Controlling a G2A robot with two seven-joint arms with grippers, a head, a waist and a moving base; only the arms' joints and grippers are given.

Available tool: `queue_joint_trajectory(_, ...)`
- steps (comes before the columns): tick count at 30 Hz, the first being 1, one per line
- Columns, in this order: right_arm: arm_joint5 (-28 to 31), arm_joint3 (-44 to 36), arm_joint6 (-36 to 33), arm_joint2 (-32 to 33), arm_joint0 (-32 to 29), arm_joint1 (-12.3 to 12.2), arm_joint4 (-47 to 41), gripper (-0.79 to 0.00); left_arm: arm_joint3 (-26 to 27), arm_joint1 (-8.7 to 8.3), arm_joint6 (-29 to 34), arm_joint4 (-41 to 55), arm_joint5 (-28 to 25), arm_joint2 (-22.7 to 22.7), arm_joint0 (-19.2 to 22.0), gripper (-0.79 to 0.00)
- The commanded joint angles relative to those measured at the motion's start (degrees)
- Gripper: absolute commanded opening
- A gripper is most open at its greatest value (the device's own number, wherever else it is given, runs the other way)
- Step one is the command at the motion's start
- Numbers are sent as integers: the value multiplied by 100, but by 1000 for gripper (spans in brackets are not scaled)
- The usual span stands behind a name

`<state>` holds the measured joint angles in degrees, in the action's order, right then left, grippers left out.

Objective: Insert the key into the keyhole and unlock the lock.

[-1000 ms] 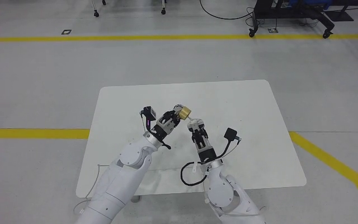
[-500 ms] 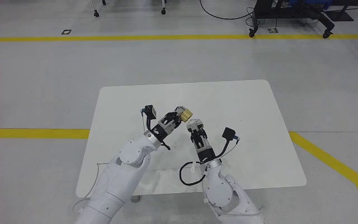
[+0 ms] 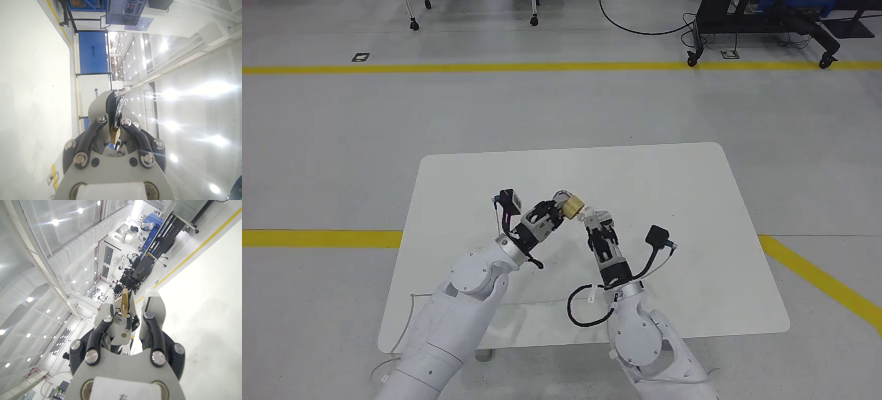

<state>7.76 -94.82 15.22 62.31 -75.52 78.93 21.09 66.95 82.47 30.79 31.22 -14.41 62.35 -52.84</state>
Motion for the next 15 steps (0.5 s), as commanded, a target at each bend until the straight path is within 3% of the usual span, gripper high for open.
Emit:
queue_joint_trajectory(1, 61, -43, -27, 90, -51, -17, 141, 0, -35, -7, 354, 507, 128, 126, -40, -785)
queue_joint_trajectory(2, 84, -66, -60, 139, -76, -32, 300, 0, -45, -7, 589, 864, 242, 199, -68, -785)
queue_joint_trajectory(10, 91, -82, -78, 176, -97, -43, 428, 0, -45, -7, 589, 864, 242, 199, -68, -785)
queue_joint_trajectory(14, 130, -152, -481, 176, -135, -44, 119, 0, 113, -21, -44, 43, -199, 165, -144, -785)
queue_joint_trajectory(15, 160, -193, -690, 206, -143, -48, -67, -89, 162, -19, -168, -123, -321, 142, -172, -785)
